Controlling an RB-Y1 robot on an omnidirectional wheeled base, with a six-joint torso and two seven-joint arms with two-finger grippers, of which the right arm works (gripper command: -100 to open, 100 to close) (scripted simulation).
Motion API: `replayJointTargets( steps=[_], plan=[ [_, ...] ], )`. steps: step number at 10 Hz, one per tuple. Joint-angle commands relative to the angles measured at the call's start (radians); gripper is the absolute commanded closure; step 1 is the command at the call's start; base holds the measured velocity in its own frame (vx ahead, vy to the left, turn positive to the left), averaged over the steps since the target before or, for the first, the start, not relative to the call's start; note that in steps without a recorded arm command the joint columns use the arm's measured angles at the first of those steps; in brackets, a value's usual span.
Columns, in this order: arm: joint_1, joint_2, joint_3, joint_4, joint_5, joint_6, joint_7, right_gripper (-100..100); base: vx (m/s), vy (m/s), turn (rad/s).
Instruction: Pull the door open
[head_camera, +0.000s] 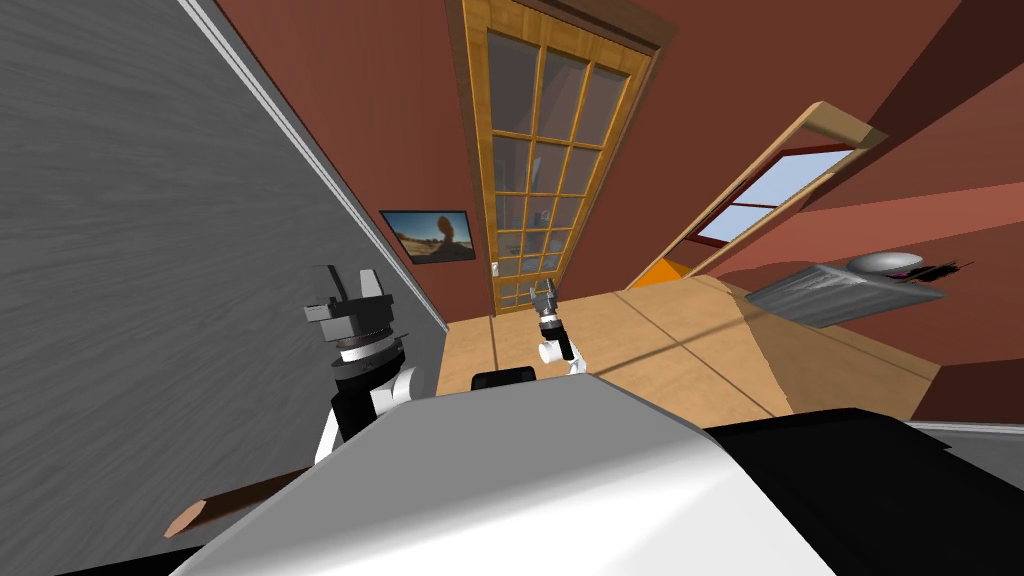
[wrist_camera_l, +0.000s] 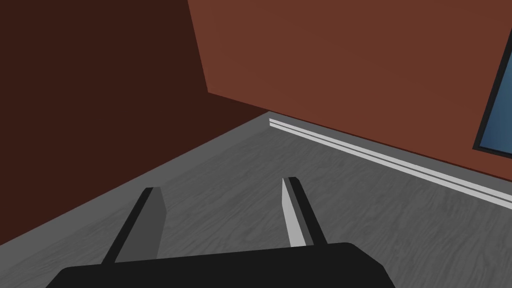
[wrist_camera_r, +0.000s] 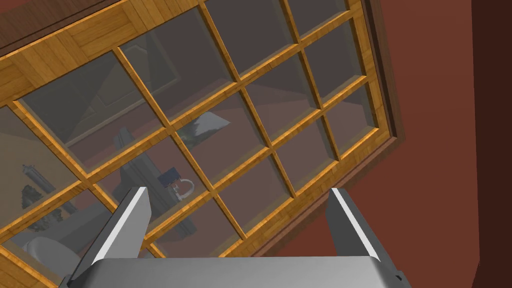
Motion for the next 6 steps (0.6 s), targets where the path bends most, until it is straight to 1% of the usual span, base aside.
replayJointTargets(
  steps=[1, 6],
  plan=[
    [-0.018, -0.003, 0.007, 0.038, -0.016, -0.011, -0.029, -100, 0.049, 0.007, 0.024],
    [-0.059, -0.014, 0.034, 0.145, -0.065, -0.044, -0.114, -100, 0.048, 0.015, 0.029]
  ],
)
